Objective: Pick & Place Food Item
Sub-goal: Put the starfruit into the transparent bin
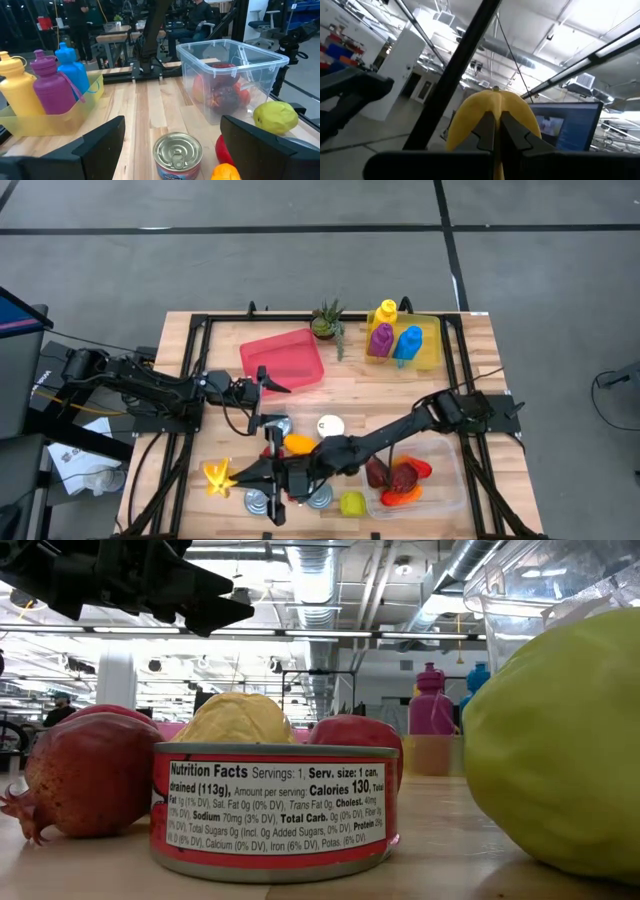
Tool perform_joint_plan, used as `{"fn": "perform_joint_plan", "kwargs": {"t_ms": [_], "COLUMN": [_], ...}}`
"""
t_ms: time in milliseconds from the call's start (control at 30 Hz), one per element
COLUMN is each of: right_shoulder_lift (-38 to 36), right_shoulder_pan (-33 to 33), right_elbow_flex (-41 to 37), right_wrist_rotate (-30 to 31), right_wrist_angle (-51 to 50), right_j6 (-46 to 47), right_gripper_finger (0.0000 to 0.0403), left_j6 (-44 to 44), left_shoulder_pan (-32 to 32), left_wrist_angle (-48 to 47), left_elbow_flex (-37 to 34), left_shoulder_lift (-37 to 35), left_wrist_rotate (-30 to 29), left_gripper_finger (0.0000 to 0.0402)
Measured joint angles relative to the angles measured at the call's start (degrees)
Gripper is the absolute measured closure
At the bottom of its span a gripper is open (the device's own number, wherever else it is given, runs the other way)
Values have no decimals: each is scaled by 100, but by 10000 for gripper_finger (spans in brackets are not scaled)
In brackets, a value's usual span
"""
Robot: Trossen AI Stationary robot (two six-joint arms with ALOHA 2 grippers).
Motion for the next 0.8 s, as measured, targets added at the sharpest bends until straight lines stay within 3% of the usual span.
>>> {"fn": "perform_joint_plan", "kwargs": {"t_ms": [233,367,567,800], "right_shoulder_lift": [-1,-188,-1385,-2773], "right_shoulder_pan": [38,40,55,236], "right_elbow_flex": [-1268,-2311,-3781,-5109], "right_wrist_rotate": [-476,-361,10,571], "right_wrist_angle": [2511,3613,3562,2402], "right_j6": [241,173,52,-218], "right_gripper_finger": [403,403,403,403], "left_j6": [2,0,0,0], "left_shoulder_pan": [0,0,0,0], "left_wrist_angle": [2,2,-9,1], "left_elbow_flex": [0,0,0,0], "left_shoulder_lift": [0,0,0,0], "left_wrist_rotate": [-15,-33,-31,-30], "left_gripper_finger": [82,82,82,82]}}
